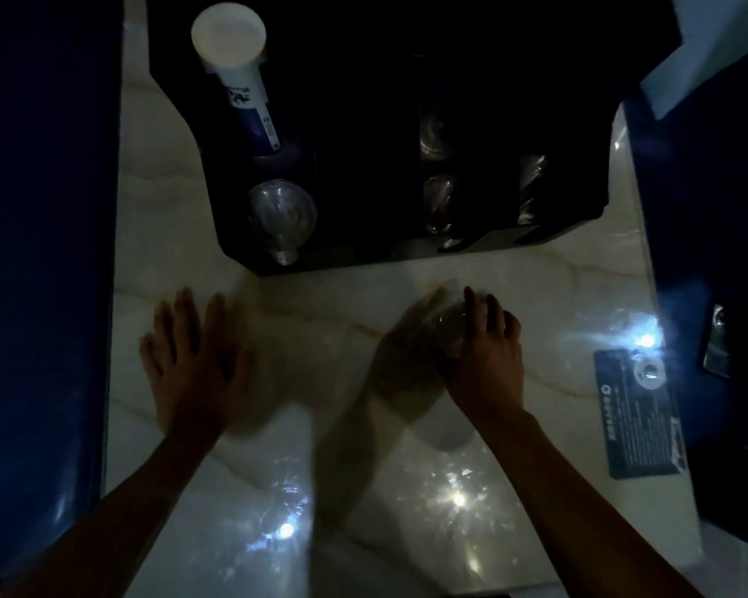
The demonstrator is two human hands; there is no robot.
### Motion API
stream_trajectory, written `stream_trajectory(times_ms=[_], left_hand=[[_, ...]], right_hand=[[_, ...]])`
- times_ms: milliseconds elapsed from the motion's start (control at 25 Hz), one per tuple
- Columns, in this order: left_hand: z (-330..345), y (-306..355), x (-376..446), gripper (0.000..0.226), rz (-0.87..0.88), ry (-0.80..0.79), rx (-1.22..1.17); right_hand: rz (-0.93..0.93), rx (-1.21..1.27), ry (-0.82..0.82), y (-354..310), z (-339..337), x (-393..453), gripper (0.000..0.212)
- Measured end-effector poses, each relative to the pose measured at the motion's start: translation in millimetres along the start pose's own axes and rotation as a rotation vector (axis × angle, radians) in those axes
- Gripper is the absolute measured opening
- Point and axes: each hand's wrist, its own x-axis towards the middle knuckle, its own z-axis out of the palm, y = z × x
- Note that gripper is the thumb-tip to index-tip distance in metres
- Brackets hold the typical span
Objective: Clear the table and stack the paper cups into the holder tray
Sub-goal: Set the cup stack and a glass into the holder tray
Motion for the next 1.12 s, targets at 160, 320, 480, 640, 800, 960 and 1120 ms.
stream_trajectory(times_ms=[160,320,480,640,800,960,1120], left_hand=[[-2,0,0,0.079,-0.005,0.000,-0.010],[-4,0,-2,0.078,-0.002,0.007,-0.001],[-6,2,0,0.078,-0.012,-0.031,-0.006],[-7,2,0,0.076,-0.021,-0.050,0.011],[-7,1,0,0.077,-0.017,-0.022,-0.010],[-4,0,2,0.078,-0.018,-0.021,-0.014],[-4,1,1,0.079,-0.025,-0.017,-0.001]], right_hand=[[-0.072,-0.012,-0.014,-3,-1,-3,0.085],[-0.282,-0.060,-0.048,-35,-14,-21,0.086],[-0.563,-0.063,-0.048,-87,-41,-31,0.081],[-0.841,-0.090,-0.008,-136,-71,-38,0.072],[-0.924,-0.146,0.065,-181,-97,-16,0.072],[-0.764,-0.167,0.067,-222,-115,26,0.079],[-0.671,-0.257,-0.050,-244,-108,50,0.087]])
